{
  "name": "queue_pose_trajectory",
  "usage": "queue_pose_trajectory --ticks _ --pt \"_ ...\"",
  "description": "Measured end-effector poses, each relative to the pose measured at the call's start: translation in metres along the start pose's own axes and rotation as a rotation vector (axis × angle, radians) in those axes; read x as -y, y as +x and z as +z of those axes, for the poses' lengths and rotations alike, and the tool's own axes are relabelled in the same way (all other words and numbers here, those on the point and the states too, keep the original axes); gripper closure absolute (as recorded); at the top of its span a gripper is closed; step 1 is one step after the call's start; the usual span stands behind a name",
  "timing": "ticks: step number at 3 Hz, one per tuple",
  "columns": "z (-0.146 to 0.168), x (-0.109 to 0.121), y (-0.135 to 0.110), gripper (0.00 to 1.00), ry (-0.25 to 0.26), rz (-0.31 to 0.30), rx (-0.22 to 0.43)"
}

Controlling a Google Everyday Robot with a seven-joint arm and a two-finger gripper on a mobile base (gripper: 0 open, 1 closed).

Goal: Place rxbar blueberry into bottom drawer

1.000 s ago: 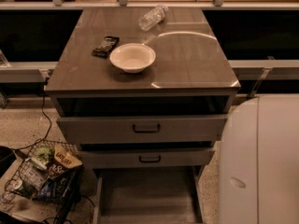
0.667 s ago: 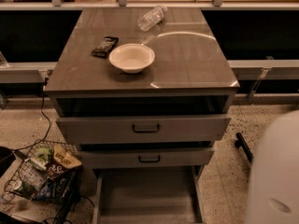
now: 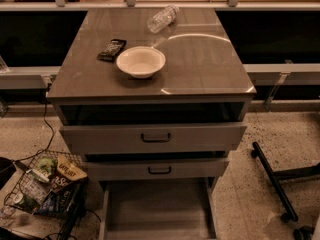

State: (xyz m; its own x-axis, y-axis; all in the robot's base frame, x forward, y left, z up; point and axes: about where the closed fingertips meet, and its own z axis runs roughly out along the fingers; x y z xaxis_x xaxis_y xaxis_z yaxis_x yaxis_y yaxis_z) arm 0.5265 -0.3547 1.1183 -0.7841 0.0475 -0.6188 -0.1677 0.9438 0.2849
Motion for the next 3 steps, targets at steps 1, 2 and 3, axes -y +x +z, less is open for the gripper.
queue_pose_trajectory --ticks 1,2,3 --pt "-0.005 0.010 0.009 1.00 -0.021 0.124 0.010" --pt "-0.002 0.012 0.001 1.00 -0.022 0.125 0.034" --pt "0.005 0.036 0.014 1.00 -0.074 0.181 0.038"
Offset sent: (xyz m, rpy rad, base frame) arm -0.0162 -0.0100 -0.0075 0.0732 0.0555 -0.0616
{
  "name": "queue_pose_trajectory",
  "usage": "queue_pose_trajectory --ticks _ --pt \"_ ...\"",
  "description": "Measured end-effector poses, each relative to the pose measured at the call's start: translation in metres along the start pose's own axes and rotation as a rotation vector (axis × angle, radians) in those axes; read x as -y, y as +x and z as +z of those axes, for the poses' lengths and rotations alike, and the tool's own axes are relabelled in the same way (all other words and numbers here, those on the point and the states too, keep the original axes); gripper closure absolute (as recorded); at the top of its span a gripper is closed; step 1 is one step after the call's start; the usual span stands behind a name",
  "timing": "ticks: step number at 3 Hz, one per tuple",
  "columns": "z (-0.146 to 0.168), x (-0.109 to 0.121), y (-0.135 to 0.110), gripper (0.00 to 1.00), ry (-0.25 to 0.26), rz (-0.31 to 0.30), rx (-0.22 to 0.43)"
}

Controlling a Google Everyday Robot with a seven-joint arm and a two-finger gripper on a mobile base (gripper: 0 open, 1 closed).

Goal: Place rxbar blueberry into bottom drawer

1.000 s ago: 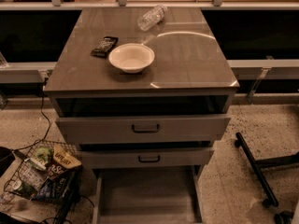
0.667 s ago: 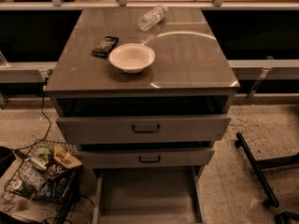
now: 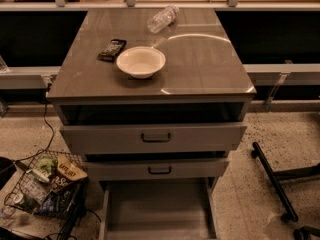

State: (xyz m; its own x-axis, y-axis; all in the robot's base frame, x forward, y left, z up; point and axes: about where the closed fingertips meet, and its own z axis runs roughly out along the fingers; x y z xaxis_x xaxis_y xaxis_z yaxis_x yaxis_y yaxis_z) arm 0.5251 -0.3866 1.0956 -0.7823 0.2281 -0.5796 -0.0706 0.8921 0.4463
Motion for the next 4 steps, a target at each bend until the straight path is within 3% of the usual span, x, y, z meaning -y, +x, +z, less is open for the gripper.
queue_pose_trajectory --ticks 1,2,3,4 --pt "-0.015 0.045 0.027 1.00 0.014 0.113 -0.010" --pt "-0.040 0.103 0.088 1.00 -0.008 0.350 -0.015" --pt "-0.039 0.109 0.076 1.00 -0.020 0.378 0.059" --pt "-0.038 0.109 0.073 1.00 -0.022 0.378 0.068"
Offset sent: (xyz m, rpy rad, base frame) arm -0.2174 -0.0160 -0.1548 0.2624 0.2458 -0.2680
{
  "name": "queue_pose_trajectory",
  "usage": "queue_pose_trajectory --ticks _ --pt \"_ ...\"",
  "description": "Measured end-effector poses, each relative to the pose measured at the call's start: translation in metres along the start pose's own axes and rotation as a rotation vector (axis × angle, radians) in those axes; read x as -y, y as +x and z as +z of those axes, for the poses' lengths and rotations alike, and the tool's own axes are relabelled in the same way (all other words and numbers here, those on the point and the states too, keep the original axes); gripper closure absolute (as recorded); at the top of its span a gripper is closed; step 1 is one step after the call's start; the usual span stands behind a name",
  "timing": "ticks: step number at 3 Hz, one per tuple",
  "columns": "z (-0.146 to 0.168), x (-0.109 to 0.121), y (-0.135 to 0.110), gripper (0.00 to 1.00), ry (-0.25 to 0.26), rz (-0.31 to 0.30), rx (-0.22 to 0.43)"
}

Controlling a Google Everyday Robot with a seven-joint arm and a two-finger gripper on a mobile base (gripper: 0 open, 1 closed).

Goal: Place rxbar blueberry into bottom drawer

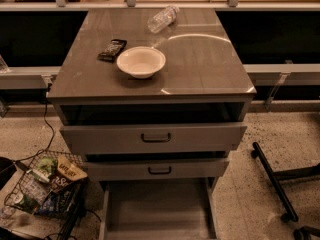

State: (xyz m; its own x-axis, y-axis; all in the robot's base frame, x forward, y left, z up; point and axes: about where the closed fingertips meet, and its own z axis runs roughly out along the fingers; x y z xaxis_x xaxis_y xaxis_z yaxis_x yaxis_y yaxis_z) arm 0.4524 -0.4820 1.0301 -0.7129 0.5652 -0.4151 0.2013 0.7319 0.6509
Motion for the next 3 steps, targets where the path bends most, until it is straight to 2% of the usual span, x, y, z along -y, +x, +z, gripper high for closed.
queue_pose_trajectory --ticks 1,2,3 --pt "0.016 0.025 0.012 1.00 0.013 0.075 0.008" --pt "0.034 0.083 0.062 1.00 -0.031 0.284 -0.056" --pt "0.023 0.091 0.112 1.00 -0.148 0.383 -0.090"
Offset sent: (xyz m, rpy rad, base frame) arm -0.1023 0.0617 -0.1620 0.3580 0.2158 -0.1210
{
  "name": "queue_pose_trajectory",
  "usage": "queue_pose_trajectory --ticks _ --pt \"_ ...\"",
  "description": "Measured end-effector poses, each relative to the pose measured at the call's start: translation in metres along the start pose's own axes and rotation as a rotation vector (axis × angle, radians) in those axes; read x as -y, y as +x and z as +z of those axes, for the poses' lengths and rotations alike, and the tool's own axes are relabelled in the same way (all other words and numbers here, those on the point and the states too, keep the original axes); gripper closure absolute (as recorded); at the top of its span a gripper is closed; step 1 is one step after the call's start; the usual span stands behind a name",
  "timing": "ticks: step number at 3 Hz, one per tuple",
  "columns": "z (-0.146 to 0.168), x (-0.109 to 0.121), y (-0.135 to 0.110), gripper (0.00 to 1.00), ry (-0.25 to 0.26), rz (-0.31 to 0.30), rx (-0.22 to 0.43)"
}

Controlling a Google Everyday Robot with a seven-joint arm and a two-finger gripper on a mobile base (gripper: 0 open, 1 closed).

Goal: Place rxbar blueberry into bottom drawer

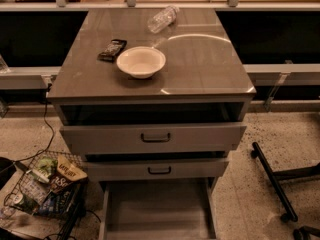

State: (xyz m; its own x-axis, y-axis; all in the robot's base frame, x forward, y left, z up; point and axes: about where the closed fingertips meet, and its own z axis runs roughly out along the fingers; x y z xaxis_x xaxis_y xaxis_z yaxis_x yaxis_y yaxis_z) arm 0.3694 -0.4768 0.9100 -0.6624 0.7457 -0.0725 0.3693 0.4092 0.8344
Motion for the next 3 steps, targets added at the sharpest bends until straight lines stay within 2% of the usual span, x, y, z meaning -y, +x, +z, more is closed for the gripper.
queue_pose_trajectory --ticks 1,2,3 --pt "0.000 0.010 0.045 1.00 0.020 -0.063 0.003" --pt "0.029 0.055 0.071 1.00 0.199 -0.178 0.041" --pt "0.048 0.051 0.098 1.00 0.261 -0.276 0.027"
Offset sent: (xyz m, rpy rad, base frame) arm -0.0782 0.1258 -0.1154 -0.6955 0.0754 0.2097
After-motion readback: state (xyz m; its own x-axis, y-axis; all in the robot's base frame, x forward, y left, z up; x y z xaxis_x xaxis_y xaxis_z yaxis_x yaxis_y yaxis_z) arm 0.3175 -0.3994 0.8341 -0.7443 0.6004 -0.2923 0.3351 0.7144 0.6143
